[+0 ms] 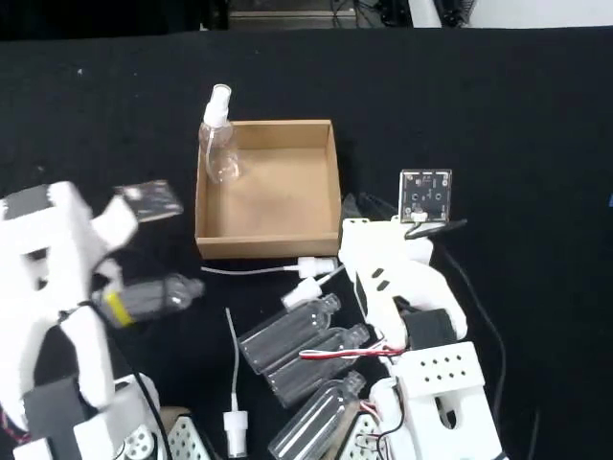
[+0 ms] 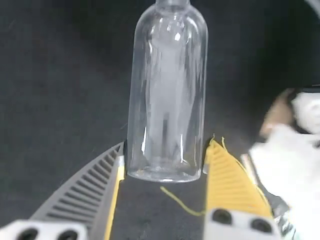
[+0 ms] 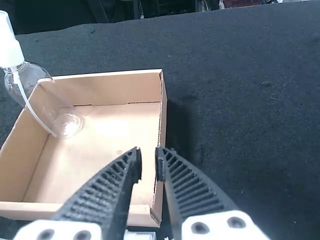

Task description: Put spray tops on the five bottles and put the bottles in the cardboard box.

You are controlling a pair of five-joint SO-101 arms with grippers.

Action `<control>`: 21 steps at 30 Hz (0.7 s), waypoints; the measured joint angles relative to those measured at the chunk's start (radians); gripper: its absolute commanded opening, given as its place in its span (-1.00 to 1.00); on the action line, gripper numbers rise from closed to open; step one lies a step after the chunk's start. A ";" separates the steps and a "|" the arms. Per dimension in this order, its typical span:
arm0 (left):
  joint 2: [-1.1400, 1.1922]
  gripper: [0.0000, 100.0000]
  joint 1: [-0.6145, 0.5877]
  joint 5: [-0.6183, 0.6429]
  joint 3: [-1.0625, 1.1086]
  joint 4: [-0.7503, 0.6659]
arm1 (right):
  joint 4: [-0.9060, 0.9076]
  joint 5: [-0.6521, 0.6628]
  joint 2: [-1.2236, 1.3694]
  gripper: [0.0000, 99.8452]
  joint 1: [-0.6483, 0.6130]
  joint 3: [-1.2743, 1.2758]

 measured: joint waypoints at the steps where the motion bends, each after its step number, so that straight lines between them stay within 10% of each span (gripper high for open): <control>1: 0.000 -0.50 -0.048 -0.011 0.014 -0.032 | 0.000 0.000 0.000 -0.89 0.000 0.000; 11: 0.000 -0.45 -0.365 -0.035 0.152 -0.275 | 0.000 0.000 0.000 -0.89 0.000 0.000; 21: 0.003 -0.39 -0.353 -0.035 0.031 -0.170 | 0.000 0.000 0.000 -0.89 0.000 0.000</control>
